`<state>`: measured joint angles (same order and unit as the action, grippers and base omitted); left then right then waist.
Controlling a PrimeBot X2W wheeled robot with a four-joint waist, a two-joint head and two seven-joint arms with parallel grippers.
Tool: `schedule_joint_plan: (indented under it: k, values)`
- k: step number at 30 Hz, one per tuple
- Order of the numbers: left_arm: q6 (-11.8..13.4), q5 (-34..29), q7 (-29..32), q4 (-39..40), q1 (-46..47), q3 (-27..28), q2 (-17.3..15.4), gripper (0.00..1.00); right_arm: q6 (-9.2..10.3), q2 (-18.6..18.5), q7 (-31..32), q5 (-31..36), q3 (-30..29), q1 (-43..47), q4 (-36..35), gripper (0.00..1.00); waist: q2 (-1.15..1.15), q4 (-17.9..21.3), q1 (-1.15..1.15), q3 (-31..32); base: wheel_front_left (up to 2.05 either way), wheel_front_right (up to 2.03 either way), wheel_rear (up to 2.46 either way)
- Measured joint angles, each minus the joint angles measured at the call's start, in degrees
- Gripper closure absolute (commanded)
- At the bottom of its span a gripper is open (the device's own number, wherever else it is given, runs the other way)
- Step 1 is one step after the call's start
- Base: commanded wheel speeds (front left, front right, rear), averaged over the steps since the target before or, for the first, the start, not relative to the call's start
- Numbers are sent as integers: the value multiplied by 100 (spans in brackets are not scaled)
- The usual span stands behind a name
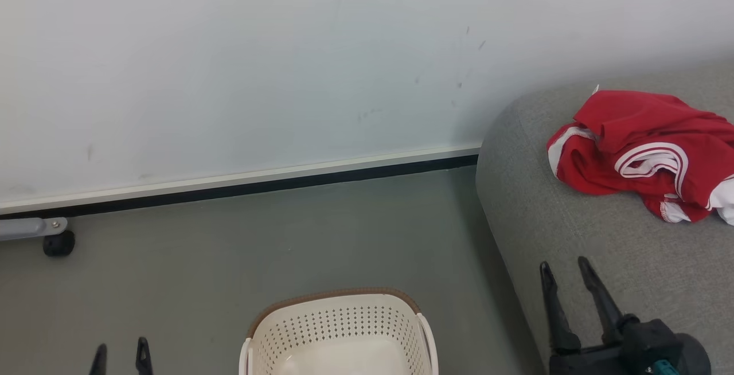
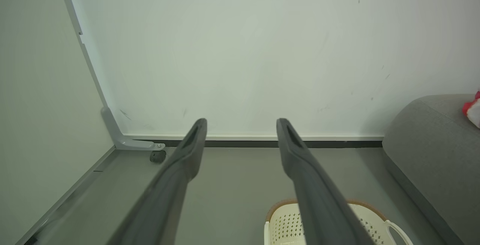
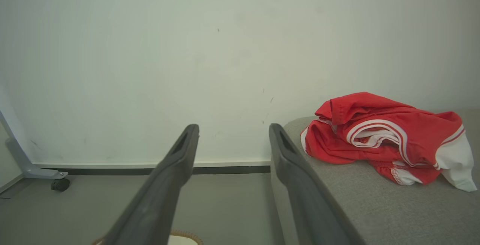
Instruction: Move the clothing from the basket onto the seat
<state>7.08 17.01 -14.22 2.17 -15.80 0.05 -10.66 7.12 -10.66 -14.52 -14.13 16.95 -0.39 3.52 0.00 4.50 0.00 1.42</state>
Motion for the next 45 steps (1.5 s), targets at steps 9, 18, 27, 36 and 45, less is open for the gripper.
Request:
schedule_joint_plan:
  k: [9, 18, 27, 36, 45]
  values:
    - [-57, 145, 83, -339, 7, -67, 166, 100, -43, 108, 88, -147, -32, 207, 320, 100, 0, -11, 0, -7, 0, 0, 0]
    - [-163, 876, 282, -485, 92, -15, 207, 100, -167, 174, 292, -891, -265, 187, 432, 100, 0, -61, 0, -23, 0, 0, 0]
    - [-296, 1583, 489, -600, 304, 67, 286, 100, -299, 241, 499, -1637, -509, 88, 511, 100, 0, -103, 0, -37, 0, 0, 0]
    - [-412, 2288, 677, -764, 497, 114, 349, 100, -414, 311, 704, -2370, -742, 70, 624, 100, 0, -144, 0, -50, 0, 0, 0]
    - [-560, 2986, 867, -917, 662, 163, 386, 100, -560, 382, 899, -3089, -972, -33, 710, 100, 0, -185, 0, -64, 0, 0, 0]
